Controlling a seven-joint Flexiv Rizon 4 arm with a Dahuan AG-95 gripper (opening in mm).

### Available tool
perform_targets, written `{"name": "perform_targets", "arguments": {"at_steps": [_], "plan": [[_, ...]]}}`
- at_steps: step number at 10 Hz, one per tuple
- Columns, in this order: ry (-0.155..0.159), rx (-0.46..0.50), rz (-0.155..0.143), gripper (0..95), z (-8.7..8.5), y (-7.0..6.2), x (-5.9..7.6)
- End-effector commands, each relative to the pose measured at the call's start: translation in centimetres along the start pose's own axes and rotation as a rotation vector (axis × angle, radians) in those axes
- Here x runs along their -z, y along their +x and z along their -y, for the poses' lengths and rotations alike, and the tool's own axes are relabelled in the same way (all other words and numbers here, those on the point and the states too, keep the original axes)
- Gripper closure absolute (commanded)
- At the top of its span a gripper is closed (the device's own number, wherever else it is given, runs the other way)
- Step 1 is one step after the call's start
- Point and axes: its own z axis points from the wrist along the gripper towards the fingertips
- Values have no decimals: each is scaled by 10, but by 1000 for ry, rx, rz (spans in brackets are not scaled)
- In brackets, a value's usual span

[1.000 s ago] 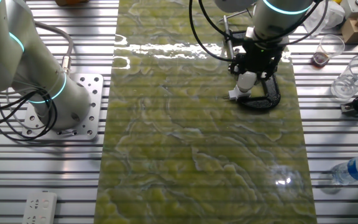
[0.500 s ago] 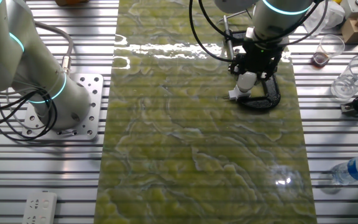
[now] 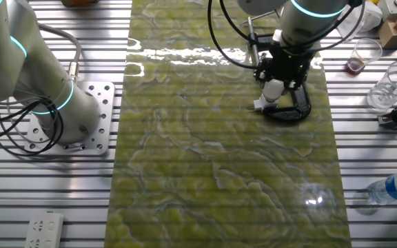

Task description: Install the light bulb by rotating it

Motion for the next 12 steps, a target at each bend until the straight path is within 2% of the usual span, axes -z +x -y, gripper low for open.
{"name": "perform_targets", "arguments": {"at_steps": [1,7,12], "plan": [[-10,-79,19,950,0,1,-1],[-16,-247,17,950,0,2,-1],[-24,-519,18,950,0,2,-1]]}}
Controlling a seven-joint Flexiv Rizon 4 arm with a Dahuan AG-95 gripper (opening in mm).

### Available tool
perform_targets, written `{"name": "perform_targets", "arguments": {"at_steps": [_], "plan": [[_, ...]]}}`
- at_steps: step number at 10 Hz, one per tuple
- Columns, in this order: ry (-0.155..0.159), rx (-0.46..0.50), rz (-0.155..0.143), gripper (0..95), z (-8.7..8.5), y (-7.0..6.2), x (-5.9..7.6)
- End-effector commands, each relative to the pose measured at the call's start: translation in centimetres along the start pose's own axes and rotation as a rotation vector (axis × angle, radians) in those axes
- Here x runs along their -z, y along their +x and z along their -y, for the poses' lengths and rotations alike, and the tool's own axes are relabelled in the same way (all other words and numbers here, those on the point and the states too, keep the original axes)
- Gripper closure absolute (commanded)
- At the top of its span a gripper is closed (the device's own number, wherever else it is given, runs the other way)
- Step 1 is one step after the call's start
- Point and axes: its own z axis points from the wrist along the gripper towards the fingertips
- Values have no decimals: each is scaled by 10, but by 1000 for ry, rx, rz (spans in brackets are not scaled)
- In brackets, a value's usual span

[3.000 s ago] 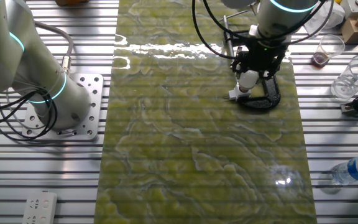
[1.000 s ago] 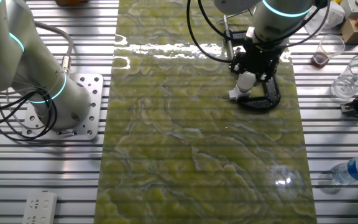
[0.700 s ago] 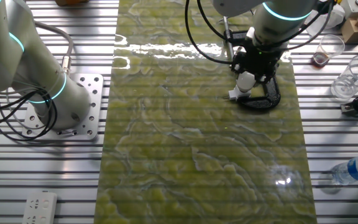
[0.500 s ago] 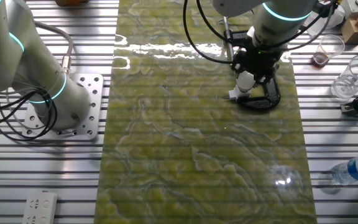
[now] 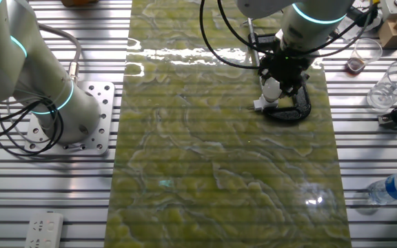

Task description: Install the light bulb by rotating it

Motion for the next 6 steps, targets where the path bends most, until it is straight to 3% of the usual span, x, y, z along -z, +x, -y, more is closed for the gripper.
{"name": "perform_targets", "arguments": {"at_steps": [1,6], "plan": [[-4,-175,3,950,0,2,-1],[-15,-468,13,950,0,2,-1]]}}
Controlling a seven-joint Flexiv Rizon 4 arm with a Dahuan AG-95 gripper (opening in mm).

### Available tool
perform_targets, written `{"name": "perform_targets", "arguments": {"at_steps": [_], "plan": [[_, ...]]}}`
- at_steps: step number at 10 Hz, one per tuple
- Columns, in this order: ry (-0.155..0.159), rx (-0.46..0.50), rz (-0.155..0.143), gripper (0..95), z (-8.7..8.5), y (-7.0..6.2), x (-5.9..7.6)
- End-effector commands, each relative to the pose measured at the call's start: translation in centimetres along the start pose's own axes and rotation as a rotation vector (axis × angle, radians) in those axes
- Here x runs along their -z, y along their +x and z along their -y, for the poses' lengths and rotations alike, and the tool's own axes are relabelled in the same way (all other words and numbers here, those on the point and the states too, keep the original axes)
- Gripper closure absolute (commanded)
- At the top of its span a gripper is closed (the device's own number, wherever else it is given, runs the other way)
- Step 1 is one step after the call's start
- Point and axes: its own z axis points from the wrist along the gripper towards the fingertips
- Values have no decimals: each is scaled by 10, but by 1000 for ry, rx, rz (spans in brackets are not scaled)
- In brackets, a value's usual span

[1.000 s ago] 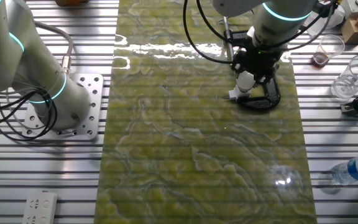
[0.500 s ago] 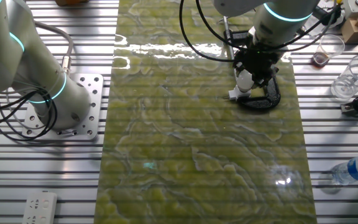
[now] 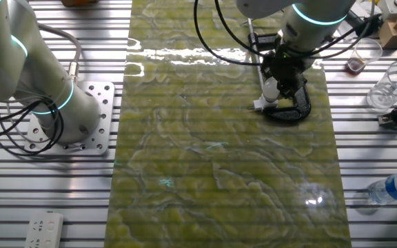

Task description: Install the light bulb by rotating it

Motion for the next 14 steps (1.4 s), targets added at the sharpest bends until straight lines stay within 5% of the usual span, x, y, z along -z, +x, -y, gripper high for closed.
{"name": "perform_targets", "arguments": {"at_steps": [1,4,7,13,14], "plan": [[-7,-177,4,950,0,2,-1],[-9,-342,13,950,0,1,-1],[-51,-514,32,950,0,2,-1],[-28,-560,28,950,0,2,-1],[-21,-551,27,760,0,2,-1]]}}
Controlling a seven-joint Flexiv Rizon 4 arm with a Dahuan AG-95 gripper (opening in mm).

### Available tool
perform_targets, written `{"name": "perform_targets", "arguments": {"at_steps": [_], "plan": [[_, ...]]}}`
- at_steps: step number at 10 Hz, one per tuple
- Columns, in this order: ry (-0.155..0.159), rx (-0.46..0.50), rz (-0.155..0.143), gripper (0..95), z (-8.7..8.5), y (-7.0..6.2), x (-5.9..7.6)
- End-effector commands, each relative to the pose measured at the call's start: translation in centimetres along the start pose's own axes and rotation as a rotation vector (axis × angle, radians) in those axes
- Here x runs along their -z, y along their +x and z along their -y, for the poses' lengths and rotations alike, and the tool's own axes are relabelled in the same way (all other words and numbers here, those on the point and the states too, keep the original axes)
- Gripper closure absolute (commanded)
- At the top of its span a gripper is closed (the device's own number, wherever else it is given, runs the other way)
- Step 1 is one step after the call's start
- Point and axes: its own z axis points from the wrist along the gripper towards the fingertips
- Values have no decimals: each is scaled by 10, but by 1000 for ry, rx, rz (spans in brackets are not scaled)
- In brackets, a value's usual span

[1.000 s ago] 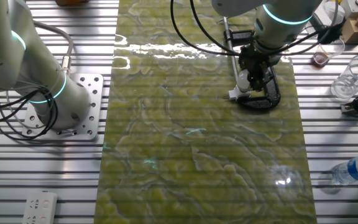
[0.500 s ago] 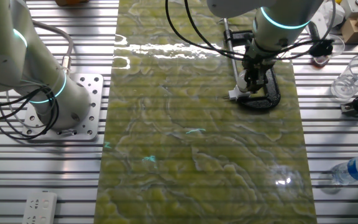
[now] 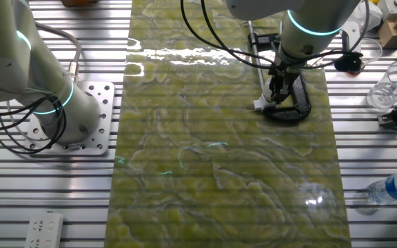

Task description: Install the light bulb by rotating it

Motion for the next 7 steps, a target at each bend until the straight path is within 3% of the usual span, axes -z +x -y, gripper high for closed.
{"name": "perform_targets", "arguments": {"at_steps": [1,7], "plan": [[7,37,0,570,0,1,0],[7,37,0,570,0,1,0]]}}
